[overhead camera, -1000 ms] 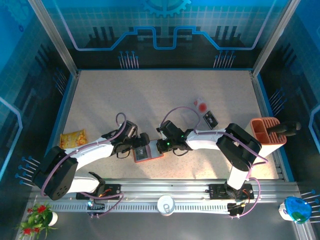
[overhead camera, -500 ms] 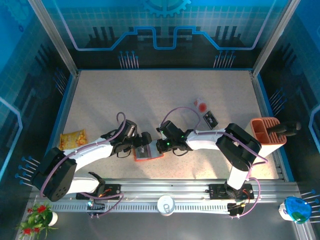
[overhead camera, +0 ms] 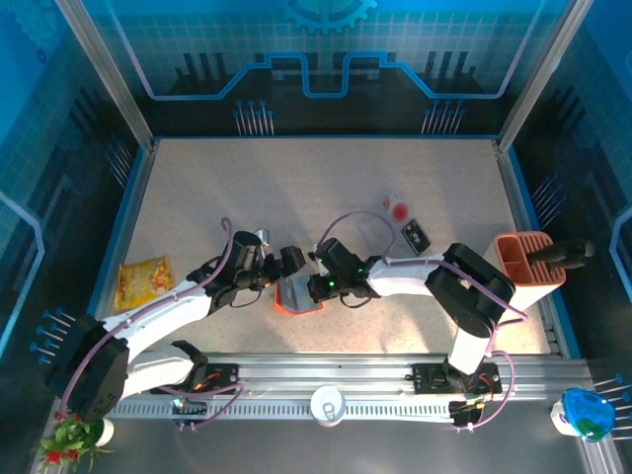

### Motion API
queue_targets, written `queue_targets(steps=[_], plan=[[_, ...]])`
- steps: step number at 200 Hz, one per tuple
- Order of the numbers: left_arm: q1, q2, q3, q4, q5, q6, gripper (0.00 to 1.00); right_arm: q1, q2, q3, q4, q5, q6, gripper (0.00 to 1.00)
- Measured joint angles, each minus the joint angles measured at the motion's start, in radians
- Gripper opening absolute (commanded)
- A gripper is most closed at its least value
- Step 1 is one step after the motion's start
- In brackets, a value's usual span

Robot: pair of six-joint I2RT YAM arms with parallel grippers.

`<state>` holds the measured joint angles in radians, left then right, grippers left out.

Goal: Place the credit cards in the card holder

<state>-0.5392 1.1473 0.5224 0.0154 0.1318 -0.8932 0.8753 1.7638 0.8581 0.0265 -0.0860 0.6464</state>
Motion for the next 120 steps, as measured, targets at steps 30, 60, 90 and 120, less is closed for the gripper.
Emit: queue_targets(steps=[30, 60, 90, 120], plan=[[-0.016, 0.012, 0.000, 0.031, 0.006, -0.024, 0.99, -0.013, -0.006, 0.000, -0.007, -0.021, 0.005, 0.00], [-0.024, 0.020, 0.000, 0.036, 0.006, -0.026, 0.99, -0.055, -0.080, 0.000, -0.063, -0.023, 0.015, 0.00], [-0.042, 0.047, 0.000, 0.049, 0.005, -0.026, 0.99, -0.129, -0.242, -0.019, -0.074, -0.023, 0.033, 0.00], [-0.079, 0.094, 0.008, 0.072, 0.005, -0.045, 0.99, -0.217, -0.369, -0.097, -0.072, -0.020, 0.042, 0.00]])
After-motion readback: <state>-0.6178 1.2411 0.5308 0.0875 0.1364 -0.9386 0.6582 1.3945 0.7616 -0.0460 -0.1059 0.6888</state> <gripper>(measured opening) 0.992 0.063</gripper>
